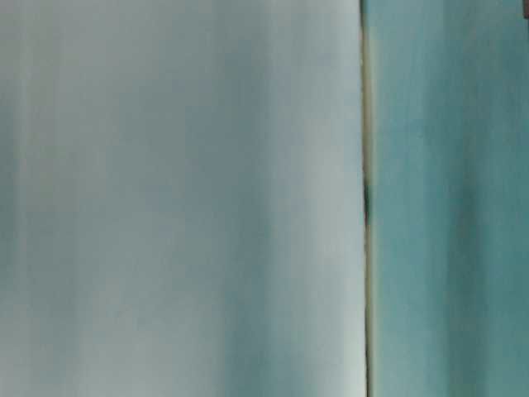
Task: Insert the washer onto the shaft with both hands.
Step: 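Move left gripper over the silver washer and right gripper over the shaft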
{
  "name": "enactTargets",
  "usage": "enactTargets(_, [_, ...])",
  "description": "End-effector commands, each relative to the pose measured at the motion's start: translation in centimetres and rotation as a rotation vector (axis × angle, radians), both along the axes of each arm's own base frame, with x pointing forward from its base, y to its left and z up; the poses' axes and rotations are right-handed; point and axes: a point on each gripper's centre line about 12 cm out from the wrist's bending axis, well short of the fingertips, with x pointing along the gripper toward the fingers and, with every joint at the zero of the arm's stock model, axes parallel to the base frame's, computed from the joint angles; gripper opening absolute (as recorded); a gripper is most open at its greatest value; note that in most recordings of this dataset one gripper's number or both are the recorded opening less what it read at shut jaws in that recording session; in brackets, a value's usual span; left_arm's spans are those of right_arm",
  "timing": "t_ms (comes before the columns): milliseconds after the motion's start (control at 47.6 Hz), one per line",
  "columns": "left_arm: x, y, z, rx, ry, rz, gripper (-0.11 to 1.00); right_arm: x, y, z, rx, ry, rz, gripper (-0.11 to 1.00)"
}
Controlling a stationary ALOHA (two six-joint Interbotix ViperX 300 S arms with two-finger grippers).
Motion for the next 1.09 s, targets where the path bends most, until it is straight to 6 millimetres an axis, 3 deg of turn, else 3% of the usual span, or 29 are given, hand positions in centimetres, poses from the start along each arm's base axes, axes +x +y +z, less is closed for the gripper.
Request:
enactTargets(0, [1.3,0.0,0.9,-0.011,0.032,-0.002,0.03,0.2,-0.1,-0.2,0.005,0.011,-0.004,0.00])
enactTargets(63, [2.2,0.0,0.9,-0.017,0.077,-0.002,0.07,0.1,-0.1,-0.6,0.011,0.040,-0.006,0.01])
enactTargets(231, [4.2,0.0,1.0,-0.021,0.157,0.000,0.01,-0.2,-0.1,-1.2,0.051,0.116,-0.008,-0.10])
enactTargets(546, [6.5,-0.6,-0.4,-0.027,0.295,-0.020,0.01,-0.4,-0.1,-1.6,0.157,0.214,-0.008,-0.10])
enactTargets(1071, [10.9,-0.9,-2.5,-0.075,0.598,-0.007,0.01,3.6,0.0,-4.4,0.169,0.550,-0.030,-0.10])
